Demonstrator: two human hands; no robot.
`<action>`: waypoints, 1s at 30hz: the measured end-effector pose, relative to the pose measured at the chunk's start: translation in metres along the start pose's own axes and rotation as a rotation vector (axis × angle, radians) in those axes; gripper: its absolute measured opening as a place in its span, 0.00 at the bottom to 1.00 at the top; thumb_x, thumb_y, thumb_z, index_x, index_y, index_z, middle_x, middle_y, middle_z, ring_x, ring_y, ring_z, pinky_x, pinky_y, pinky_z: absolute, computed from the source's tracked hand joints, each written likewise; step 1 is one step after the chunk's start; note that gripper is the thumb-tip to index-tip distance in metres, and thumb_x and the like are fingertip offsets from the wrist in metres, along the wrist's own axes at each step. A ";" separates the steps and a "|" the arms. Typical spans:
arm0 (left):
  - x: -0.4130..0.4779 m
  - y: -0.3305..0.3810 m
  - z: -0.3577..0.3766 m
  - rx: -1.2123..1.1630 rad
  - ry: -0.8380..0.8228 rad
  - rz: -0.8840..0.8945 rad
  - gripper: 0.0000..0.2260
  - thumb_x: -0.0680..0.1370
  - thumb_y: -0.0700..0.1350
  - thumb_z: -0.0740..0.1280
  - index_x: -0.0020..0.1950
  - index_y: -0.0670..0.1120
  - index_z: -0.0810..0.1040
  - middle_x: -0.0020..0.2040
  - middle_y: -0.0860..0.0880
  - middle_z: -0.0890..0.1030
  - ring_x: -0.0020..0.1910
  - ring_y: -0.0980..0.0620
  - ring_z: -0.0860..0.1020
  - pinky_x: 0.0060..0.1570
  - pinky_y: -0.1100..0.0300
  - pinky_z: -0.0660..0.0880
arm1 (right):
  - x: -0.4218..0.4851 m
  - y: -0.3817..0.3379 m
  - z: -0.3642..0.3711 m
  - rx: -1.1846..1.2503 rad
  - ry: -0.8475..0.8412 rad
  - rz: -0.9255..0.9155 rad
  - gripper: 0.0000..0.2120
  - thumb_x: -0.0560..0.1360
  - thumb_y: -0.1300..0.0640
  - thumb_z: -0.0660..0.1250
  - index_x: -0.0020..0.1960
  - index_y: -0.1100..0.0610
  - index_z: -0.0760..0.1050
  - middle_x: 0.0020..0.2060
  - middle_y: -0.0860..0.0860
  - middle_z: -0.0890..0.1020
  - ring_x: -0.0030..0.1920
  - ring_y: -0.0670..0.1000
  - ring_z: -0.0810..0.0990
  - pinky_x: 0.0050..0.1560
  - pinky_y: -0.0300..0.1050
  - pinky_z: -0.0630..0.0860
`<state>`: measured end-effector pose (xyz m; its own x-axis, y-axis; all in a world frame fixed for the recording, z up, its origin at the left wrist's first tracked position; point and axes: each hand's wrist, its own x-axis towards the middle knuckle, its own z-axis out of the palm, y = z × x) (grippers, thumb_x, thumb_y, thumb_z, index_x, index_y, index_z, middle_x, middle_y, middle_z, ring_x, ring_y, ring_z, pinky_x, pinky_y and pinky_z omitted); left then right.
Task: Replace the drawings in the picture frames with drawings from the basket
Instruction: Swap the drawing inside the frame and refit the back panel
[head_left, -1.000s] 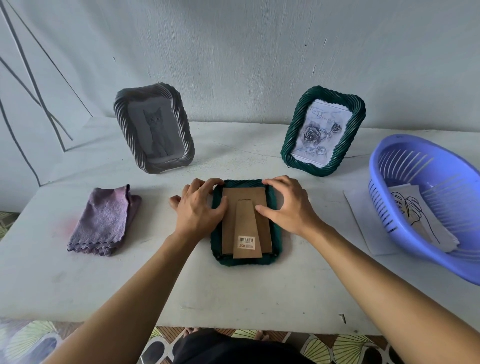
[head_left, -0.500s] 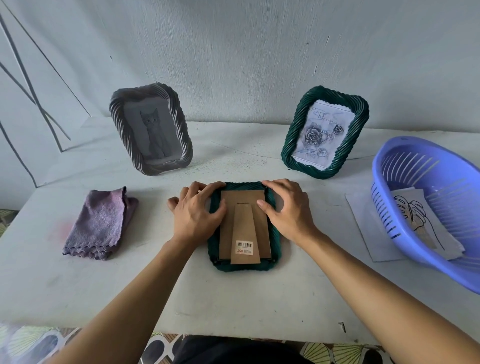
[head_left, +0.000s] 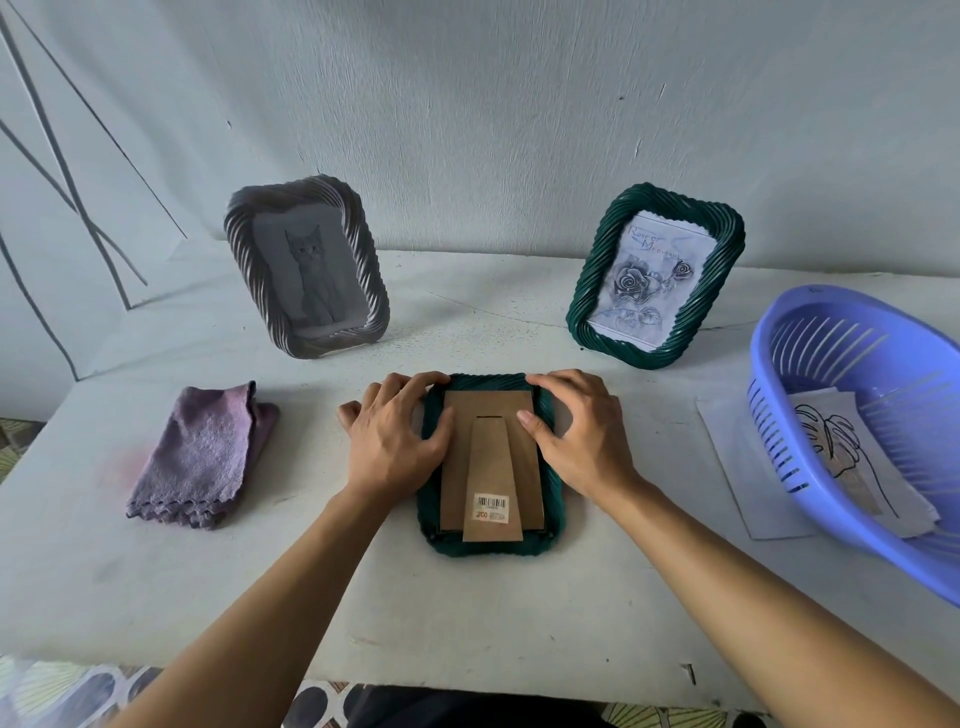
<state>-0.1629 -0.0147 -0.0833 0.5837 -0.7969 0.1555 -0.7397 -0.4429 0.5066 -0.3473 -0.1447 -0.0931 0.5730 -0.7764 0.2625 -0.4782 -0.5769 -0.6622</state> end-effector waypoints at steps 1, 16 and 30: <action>0.000 0.000 0.000 0.003 -0.003 0.001 0.17 0.75 0.61 0.61 0.63 0.63 0.75 0.52 0.57 0.75 0.56 0.53 0.72 0.53 0.55 0.54 | 0.000 0.000 0.000 -0.001 -0.003 0.002 0.20 0.72 0.45 0.69 0.61 0.49 0.79 0.54 0.46 0.80 0.59 0.51 0.77 0.58 0.57 0.74; 0.000 0.002 -0.001 -0.002 0.003 -0.002 0.16 0.75 0.61 0.61 0.62 0.62 0.75 0.53 0.57 0.75 0.57 0.53 0.72 0.54 0.55 0.55 | 0.008 -0.001 0.001 0.053 -0.005 0.052 0.12 0.68 0.50 0.74 0.51 0.45 0.81 0.50 0.43 0.80 0.57 0.50 0.76 0.58 0.58 0.73; 0.011 0.002 -0.007 -0.022 -0.132 -0.066 0.13 0.77 0.59 0.63 0.62 0.65 0.72 0.52 0.58 0.73 0.57 0.53 0.69 0.52 0.53 0.54 | 0.005 0.000 0.002 0.103 0.038 0.049 0.15 0.67 0.55 0.79 0.54 0.50 0.85 0.49 0.45 0.80 0.54 0.48 0.77 0.58 0.46 0.75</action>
<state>-0.1560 -0.0216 -0.0747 0.5803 -0.8143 0.0091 -0.6931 -0.4880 0.5305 -0.3435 -0.1481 -0.0932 0.5240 -0.8132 0.2531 -0.4333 -0.5104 -0.7428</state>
